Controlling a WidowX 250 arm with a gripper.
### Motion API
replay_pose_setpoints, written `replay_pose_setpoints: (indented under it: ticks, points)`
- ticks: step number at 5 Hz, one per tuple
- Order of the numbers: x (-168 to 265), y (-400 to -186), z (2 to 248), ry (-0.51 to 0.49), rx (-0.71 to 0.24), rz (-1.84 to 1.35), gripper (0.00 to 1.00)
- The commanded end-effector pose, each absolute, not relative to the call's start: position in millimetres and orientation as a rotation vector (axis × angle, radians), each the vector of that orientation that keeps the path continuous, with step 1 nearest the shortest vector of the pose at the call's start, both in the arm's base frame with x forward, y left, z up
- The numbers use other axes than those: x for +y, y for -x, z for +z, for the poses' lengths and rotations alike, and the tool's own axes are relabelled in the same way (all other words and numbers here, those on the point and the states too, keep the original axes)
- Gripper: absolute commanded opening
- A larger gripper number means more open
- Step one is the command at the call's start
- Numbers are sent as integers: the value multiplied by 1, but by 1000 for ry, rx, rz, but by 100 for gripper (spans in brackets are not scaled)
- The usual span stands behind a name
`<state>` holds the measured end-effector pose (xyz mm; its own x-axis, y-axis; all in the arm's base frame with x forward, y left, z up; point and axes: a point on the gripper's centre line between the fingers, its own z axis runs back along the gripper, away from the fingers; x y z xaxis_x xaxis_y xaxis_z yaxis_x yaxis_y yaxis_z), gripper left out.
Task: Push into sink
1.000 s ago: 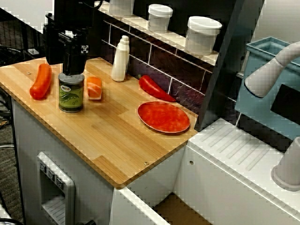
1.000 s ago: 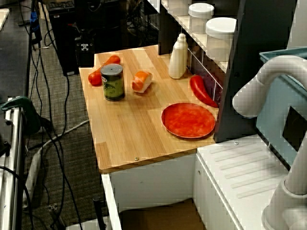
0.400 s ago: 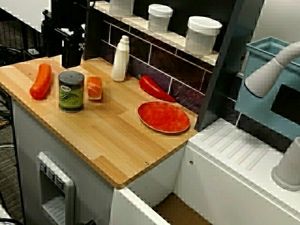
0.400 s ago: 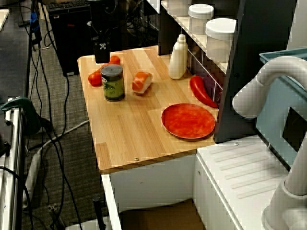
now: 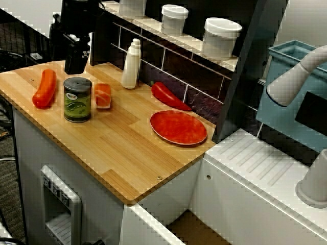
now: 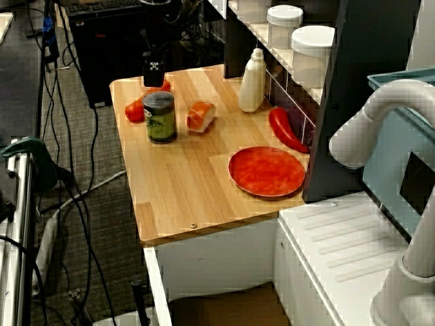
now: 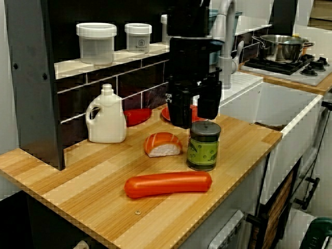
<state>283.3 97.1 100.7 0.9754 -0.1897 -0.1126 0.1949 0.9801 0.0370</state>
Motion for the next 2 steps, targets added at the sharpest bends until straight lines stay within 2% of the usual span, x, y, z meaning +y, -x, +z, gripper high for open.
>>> replay_pose_setpoints:
  ticks: [1, 2]
  points:
    - [107, -293, 132, -109, 285, -606, 100]
    - [108, -297, 135, -140, 372, -858, 100]
